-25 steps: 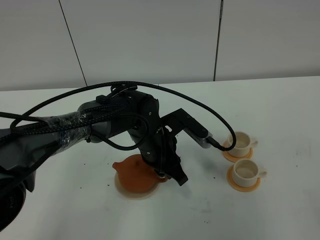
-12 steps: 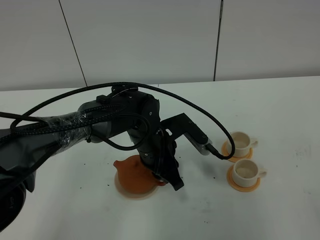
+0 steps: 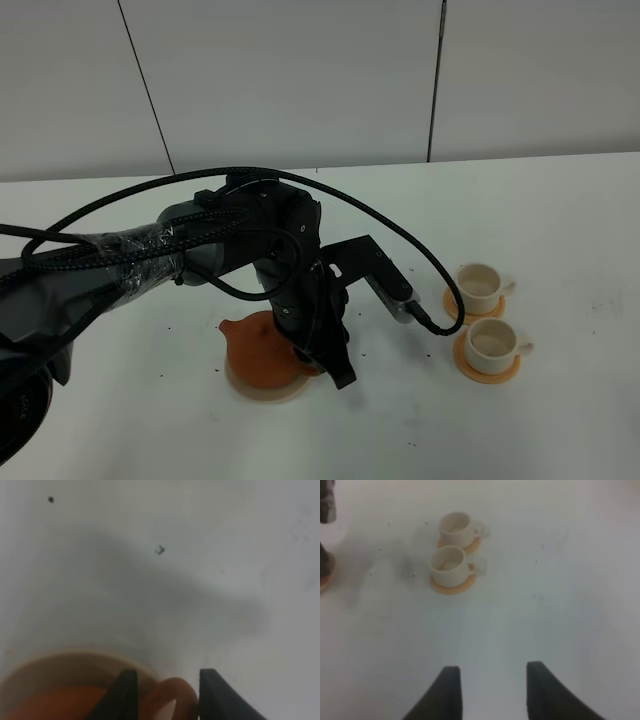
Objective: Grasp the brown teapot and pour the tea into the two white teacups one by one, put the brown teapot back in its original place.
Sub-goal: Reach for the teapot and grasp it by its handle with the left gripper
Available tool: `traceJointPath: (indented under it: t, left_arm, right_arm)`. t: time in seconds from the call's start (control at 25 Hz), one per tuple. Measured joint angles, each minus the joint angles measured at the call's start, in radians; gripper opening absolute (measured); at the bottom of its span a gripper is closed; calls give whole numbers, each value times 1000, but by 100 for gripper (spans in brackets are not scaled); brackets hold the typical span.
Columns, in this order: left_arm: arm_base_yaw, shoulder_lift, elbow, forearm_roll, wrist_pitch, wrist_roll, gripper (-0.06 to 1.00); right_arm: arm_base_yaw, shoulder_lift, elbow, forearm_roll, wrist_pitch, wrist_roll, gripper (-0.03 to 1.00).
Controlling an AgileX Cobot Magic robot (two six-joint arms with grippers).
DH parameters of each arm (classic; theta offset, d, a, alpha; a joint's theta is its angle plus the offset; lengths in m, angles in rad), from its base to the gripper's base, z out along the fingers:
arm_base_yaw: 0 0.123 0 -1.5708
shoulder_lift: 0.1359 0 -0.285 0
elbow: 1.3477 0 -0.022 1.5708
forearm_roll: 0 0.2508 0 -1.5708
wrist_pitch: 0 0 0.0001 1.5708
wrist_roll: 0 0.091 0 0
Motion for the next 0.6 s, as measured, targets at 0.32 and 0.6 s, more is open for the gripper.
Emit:
traceJointPath:
  t: [0.32,0.6]
  left_arm:
    - [0,0,0,0,4,43,36]
    - [0,-24,0,-54,17,132,36]
  right_arm:
    - [0,0,0,0,0,0,30]
    - [0,0,0,0,0,0,30]
